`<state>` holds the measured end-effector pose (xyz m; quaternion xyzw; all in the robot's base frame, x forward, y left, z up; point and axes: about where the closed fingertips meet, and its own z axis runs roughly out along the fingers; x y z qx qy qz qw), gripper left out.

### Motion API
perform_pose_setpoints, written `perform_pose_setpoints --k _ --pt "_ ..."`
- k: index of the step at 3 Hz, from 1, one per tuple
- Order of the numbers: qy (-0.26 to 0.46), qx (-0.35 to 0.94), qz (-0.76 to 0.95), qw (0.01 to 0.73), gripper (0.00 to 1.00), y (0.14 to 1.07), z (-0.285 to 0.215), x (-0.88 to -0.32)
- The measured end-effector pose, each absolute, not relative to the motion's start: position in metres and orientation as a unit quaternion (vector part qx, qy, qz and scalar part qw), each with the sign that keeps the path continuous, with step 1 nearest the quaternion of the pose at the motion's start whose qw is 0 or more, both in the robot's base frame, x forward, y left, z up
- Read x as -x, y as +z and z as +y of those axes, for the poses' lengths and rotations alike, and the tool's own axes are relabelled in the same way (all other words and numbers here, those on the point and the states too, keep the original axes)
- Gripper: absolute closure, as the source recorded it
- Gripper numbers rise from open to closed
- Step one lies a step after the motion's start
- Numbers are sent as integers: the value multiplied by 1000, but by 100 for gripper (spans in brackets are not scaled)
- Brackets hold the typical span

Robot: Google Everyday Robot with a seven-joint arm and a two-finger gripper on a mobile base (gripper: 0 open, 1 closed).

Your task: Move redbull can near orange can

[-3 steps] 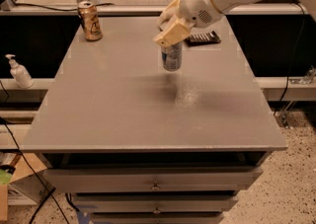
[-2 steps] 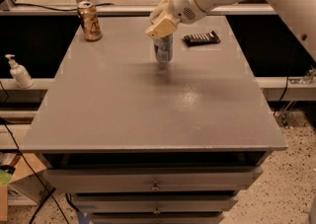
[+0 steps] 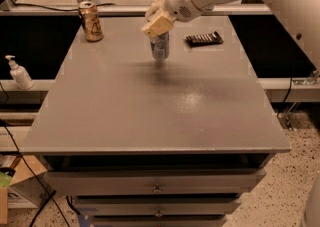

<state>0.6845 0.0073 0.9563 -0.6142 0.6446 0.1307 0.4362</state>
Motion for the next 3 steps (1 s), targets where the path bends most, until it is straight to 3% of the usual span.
perform_pose_setpoints --k 3 --pt "106 653 596 455 100 994 58 -721"
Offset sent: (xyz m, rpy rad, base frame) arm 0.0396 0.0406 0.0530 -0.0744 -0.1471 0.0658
